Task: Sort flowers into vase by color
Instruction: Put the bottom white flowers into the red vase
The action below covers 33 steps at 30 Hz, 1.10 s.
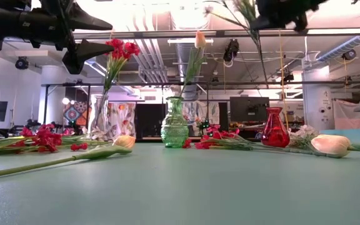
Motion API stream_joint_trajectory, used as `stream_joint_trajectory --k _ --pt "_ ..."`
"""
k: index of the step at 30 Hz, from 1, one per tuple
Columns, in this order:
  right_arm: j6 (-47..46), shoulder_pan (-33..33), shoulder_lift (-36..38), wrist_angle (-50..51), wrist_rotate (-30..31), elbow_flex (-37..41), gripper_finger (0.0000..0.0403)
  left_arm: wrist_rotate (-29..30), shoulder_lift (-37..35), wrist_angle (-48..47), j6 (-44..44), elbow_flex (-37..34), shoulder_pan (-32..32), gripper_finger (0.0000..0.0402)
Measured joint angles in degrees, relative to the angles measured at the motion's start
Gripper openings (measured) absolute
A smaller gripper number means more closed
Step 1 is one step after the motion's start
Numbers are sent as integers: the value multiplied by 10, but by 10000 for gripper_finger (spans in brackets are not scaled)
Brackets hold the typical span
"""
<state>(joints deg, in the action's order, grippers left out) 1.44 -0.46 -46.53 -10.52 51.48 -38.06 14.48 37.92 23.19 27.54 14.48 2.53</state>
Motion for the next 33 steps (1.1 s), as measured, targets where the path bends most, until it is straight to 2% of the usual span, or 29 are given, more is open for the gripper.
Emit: stream_joint_trajectory --k 3,6,9,15,23,33 --pt "25 -17 32 -123 -17 71 17 0 0 0 0 0 0 231" --pt "38 -34 65 -178 -38 127 17 0 0 0 0 0 0 231" --pt "36 -43 97 -190 -52 159 17 0 0 0 0 0 0 231" --pt "42 -60 140 -237 -35 213 17 0 0 0 0 0 0 231" --pt "56 -85 142 -320 -33 271 17 0 0 0 0 0 0 231" --pt "46 -96 142 -326 -33 282 17 0 0 0 0 0 0 231"
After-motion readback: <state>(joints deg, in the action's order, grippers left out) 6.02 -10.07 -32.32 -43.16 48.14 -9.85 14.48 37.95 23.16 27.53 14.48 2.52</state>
